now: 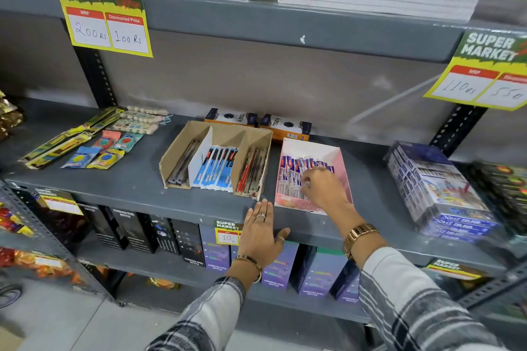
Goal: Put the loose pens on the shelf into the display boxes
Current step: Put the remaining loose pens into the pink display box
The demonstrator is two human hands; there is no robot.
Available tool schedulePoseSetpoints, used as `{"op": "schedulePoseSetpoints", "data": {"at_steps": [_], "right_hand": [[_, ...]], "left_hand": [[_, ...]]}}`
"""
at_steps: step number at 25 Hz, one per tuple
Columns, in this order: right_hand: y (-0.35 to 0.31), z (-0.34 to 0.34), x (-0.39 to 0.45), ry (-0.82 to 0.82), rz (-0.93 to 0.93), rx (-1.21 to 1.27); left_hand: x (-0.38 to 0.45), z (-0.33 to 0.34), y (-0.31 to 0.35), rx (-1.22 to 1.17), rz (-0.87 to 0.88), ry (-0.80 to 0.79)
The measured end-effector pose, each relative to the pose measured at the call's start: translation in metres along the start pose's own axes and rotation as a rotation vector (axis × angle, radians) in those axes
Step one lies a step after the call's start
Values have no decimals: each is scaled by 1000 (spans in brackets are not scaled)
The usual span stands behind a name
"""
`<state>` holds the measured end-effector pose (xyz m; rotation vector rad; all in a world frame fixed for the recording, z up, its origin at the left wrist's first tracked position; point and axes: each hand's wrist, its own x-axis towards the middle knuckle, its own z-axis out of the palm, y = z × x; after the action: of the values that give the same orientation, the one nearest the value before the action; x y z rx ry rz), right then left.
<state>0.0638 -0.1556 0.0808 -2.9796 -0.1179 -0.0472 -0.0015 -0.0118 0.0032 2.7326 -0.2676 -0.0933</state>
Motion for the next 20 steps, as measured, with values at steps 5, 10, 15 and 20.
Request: {"op": "schedulePoseSetpoints", "data": {"at_steps": [5,10,15,20], "right_hand": [[7,5,9,-170,-9,145],[5,8,9,-73,64,256],[-2,14,13,-106,76,280],[-6,14,9,-80,102,256]], "left_hand": [[-1,-1,0,-16,5,7],[-1,0,0,-14,-1,-3],[-1,-1,-1,-29,4,3],[-1,-2,-1,-47,10,11]]}}
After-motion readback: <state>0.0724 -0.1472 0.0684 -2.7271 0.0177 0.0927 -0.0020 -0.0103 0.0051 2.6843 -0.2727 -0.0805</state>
